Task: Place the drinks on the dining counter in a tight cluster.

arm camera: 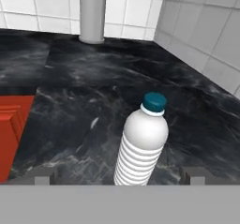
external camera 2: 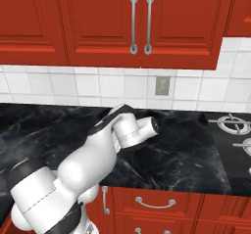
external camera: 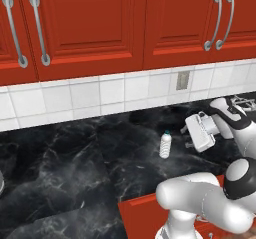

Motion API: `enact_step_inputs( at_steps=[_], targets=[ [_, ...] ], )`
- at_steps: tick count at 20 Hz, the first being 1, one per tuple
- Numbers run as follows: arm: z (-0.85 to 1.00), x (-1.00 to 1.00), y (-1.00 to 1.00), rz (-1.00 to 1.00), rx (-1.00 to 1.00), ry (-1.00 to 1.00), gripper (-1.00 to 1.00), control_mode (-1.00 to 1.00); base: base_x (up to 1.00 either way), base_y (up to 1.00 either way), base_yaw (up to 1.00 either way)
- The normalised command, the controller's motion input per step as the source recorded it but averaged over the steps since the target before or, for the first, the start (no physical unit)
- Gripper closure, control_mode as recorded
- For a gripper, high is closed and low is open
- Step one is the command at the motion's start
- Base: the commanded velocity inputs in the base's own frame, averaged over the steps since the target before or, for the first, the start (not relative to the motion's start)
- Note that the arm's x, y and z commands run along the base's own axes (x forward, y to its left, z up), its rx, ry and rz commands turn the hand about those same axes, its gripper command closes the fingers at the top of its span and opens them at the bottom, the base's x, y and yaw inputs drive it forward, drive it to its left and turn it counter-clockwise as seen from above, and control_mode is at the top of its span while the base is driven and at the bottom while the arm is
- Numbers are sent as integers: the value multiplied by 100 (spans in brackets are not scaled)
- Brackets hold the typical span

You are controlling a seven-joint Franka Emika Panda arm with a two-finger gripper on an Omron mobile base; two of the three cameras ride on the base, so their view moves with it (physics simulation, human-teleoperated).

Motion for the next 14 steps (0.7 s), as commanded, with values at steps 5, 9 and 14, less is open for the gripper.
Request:
enact_step_inputs(
  at_steps=[5,9,14],
  targets=[
    [-25,0,3,0,0,11,-100,-100,0,0,0],
    [-29,10,-1,-10,12,8,-100,-100,0,0,0],
    [-6,3,0,-13,13,5,-100,-100,0,0,0]
  ],
)
